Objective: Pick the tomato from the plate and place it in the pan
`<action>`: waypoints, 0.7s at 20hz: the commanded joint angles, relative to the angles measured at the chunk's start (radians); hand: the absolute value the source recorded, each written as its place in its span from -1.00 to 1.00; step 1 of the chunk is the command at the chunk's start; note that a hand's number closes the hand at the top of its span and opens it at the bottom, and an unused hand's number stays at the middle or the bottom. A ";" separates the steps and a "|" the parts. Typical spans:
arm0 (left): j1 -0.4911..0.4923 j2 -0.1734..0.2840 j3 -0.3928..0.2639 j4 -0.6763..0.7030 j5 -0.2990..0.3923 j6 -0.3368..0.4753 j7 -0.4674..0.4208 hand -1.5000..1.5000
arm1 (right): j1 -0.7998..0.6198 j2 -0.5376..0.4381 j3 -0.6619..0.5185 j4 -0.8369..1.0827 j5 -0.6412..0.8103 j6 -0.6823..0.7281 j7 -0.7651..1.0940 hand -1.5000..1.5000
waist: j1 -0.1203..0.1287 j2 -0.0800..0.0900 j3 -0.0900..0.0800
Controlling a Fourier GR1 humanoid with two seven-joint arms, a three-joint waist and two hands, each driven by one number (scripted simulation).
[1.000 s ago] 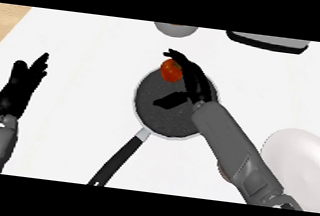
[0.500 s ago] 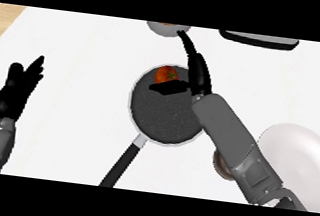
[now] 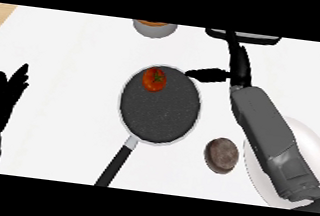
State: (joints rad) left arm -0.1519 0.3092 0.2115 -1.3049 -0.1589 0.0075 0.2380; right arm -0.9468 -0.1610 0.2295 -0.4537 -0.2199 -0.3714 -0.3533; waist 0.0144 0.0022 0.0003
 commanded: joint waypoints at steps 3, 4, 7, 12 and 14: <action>0.056 -0.033 -0.008 -0.011 -0.010 0.019 -0.013 0.00 | 0.069 -0.210 -0.065 -0.090 -0.041 0.202 0.007 -1.00 | -0.018 -0.004 0.000; 0.016 -0.004 0.013 -0.050 0.014 0.000 0.048 0.00 | 0.134 -0.206 -0.079 -0.087 -0.043 0.206 -0.058 -1.00 | -0.015 -0.003 0.000; 0.011 -0.009 0.000 -0.036 -0.005 0.006 0.027 0.00 | 0.138 -0.320 -0.092 -0.125 -0.054 0.351 0.000 -1.00 | -0.016 -0.003 0.000; 0.064 -0.008 0.019 -0.071 0.009 -0.001 0.013 0.00 | 0.281 -0.449 -0.144 -0.203 -0.082 0.487 -0.043 -1.00 | -0.019 -0.005 0.000; 0.013 0.000 0.020 -0.017 0.002 -0.005 -0.003 0.00 | 0.249 -0.476 -0.167 -0.118 -0.060 0.550 -0.086 -1.00 | -0.010 0.000 0.000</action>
State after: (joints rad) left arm -0.1243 0.3036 0.2239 -1.3401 -0.1569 0.0068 0.2511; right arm -0.7184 -0.5608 0.0983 -0.5994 -0.2859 0.0747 -0.4100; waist -0.0017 -0.0006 0.0002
